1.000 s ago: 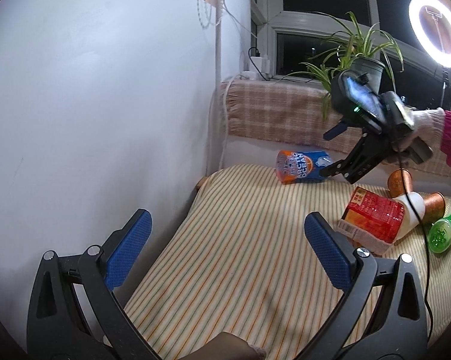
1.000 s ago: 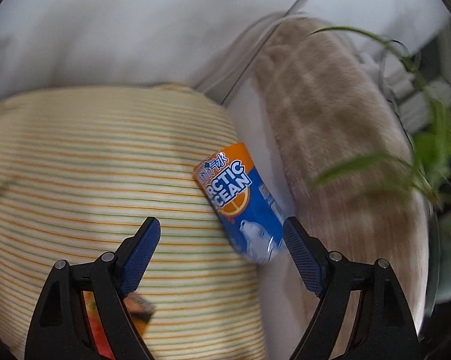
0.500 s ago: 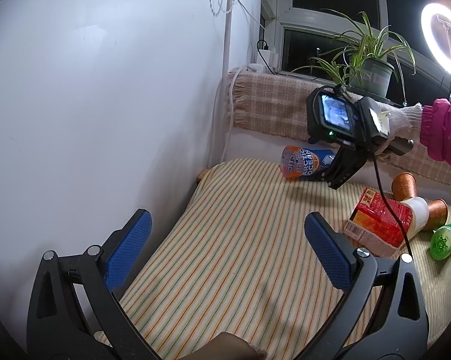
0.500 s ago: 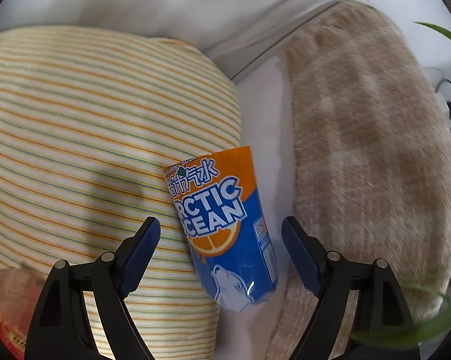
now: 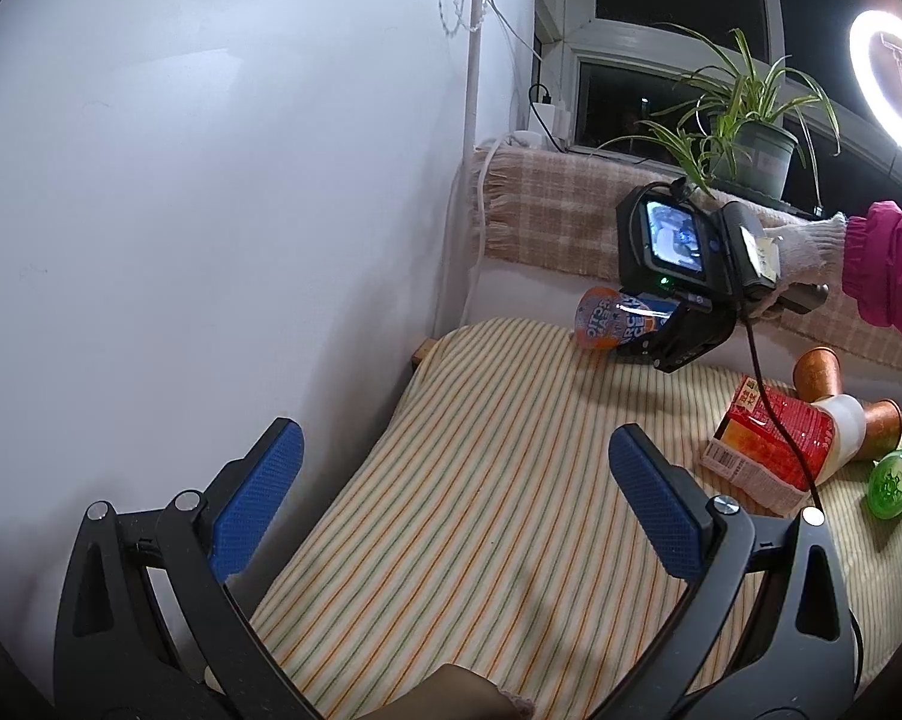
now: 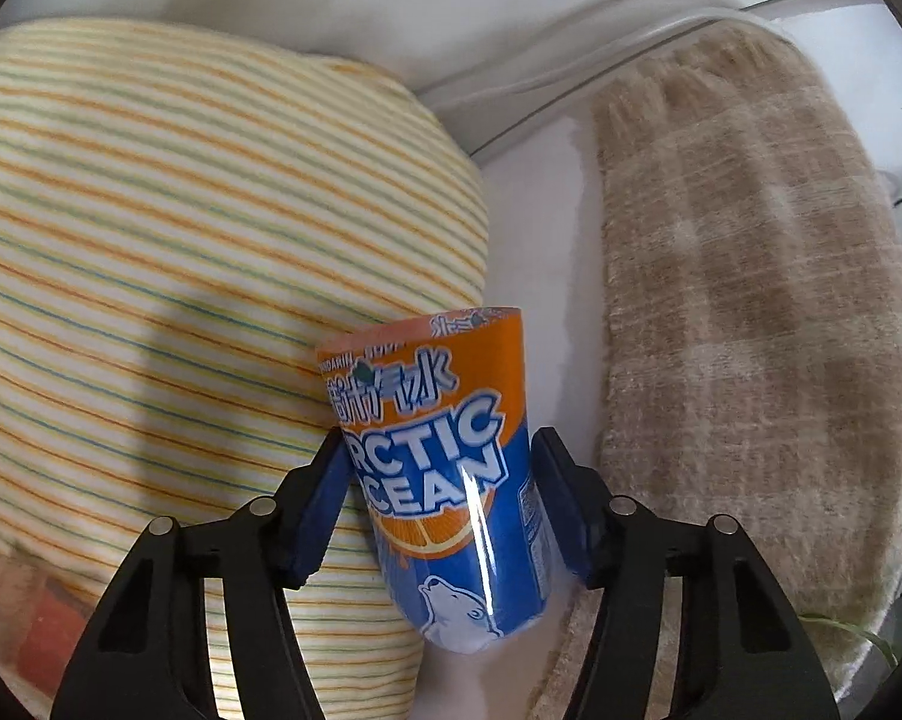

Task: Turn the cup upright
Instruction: 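Close the right gripper around the bottle's middle, then lift the bottle with the right gripper and rotate it upright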

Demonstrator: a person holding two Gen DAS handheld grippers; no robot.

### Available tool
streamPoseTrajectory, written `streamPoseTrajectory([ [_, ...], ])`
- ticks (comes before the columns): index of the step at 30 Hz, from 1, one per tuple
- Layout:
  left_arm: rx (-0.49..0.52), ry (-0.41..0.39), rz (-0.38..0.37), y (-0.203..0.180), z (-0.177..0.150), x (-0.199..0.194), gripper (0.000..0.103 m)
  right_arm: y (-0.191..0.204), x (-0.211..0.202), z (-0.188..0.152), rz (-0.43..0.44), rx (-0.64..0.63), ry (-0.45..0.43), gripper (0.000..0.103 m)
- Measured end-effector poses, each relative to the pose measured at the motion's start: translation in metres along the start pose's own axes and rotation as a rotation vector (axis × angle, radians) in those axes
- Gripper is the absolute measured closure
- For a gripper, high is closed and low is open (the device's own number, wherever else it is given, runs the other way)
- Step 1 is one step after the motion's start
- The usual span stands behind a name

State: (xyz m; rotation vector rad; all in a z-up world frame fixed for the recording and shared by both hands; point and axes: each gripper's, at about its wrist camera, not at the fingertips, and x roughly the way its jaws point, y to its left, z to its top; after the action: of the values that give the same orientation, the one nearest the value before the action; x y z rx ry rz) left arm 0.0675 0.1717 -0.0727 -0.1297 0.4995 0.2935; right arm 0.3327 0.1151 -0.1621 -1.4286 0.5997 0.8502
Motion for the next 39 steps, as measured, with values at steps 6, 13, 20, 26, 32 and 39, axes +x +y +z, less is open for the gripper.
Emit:
streamPoseTrajectory([
  [6,0.001,-0.024,0.004,0.002,0.001,-0.014,0.000,-0.001,-0.033,0.008,0.009,0.045,-0.055,0.045],
  [13,0.003,-0.054,0.011,0.003,0.002,-0.037,0.000,-0.001,-0.093,0.007,-0.005,0.102,-0.145,0.046],
  [20,0.027,-0.096,0.000,0.000,0.005,-0.067,0.000,-0.003,-0.143,-0.012,0.019,0.186,-0.242,0.046],
  [26,0.043,-0.115,-0.020,-0.007,0.004,-0.091,0.000,0.014,-0.208,-0.033,0.054,0.301,-0.334,0.046],
  [32,0.103,-0.124,-0.052,-0.023,0.003,-0.109,0.000,0.045,-0.262,-0.067,0.116,0.444,-0.383,0.046],
  [39,0.147,-0.116,-0.124,-0.044,-0.003,-0.126,0.000,0.077,-0.284,-0.124,0.216,0.702,-0.389,0.046],
])
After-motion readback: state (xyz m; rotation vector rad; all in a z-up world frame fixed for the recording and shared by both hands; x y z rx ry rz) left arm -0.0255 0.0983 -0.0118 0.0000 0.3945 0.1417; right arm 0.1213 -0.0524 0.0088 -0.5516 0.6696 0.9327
